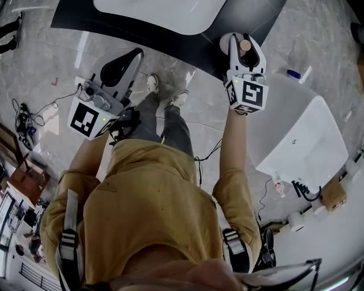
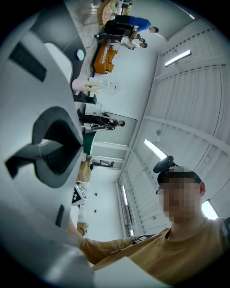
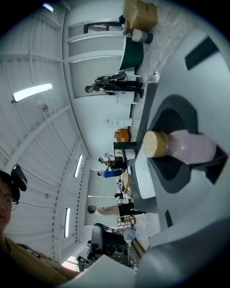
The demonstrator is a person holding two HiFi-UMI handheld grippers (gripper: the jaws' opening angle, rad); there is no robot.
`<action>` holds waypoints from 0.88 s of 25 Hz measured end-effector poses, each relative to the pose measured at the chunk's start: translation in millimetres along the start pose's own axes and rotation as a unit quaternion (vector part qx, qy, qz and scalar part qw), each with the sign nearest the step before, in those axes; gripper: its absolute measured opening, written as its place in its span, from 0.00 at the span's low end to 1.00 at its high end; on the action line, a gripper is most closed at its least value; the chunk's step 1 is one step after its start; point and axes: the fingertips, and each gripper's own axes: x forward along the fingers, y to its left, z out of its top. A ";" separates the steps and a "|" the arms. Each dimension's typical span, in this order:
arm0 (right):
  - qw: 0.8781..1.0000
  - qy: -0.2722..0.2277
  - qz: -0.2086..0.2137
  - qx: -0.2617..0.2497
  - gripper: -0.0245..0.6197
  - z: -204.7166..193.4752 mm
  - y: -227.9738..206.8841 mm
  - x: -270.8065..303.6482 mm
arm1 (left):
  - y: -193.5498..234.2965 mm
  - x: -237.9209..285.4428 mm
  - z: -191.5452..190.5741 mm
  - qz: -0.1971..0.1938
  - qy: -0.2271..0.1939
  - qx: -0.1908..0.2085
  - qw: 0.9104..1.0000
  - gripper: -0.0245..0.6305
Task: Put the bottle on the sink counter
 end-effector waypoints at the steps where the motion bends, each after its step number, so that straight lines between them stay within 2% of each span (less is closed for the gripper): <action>1: 1.000 0.001 0.000 0.000 0.23 -0.5 -0.1 0.9 | 0.1 0.2 -0.5 -0.001 0.001 -0.001 1.000 0.04; 22: 1.000 0.004 -0.003 0.005 0.22 -15.0 -0.5 16.7 | 14.5 -1.3 -15.9 0.009 0.017 -0.012 1.000 0.04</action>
